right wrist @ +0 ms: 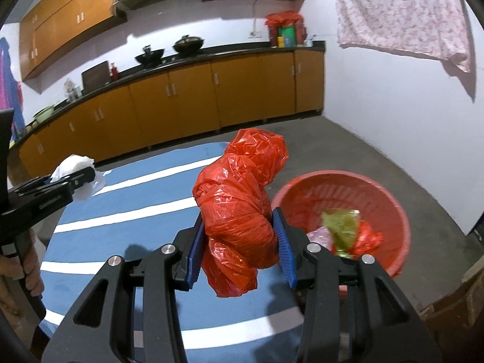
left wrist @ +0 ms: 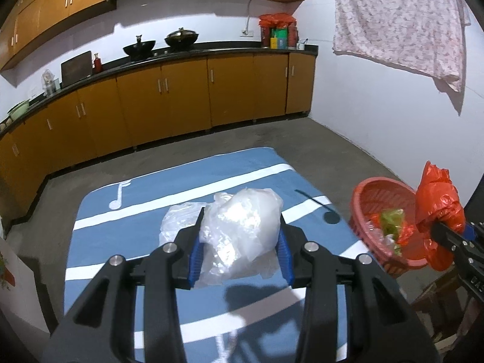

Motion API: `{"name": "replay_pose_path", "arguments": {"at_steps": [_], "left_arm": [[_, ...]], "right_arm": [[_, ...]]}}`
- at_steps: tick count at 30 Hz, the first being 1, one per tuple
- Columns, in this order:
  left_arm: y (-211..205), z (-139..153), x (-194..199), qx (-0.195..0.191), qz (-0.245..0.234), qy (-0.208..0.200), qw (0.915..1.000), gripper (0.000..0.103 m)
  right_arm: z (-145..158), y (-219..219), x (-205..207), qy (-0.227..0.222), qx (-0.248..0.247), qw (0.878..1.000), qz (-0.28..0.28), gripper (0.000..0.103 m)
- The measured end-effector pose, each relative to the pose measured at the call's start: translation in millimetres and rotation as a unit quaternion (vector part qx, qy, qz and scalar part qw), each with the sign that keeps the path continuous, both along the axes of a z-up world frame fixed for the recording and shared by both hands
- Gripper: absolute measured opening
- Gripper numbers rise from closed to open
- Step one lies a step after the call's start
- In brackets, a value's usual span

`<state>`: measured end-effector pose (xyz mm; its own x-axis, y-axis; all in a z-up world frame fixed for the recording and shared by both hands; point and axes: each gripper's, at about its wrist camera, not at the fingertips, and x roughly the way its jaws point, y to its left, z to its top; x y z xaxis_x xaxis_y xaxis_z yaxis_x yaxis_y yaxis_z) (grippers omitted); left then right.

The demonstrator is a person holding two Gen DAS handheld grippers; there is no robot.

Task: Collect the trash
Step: 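Carry the white bag and red bag over the red basket with both tools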

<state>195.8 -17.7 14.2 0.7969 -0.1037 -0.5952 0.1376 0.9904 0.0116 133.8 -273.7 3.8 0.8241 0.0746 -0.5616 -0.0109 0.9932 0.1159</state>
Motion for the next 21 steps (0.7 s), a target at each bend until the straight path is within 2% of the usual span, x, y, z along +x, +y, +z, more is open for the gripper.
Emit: {"name": "replay_pose_path", "arguments": {"at_steps": [12, 21], "left_arm": [[-66, 2, -8, 0.003, -0.047, -0.002, 0.9989, 0.041], [-118, -7, -6, -0.013, -0.086, 0.008, 0.9962, 0.041]], "right_arm": [[-1, -50, -12, -0.008, -0.009, 0.998, -0.060, 0.043], [-13, -83, -12, 0.004, -0.004, 0.995, -0.095, 0.043]]}}
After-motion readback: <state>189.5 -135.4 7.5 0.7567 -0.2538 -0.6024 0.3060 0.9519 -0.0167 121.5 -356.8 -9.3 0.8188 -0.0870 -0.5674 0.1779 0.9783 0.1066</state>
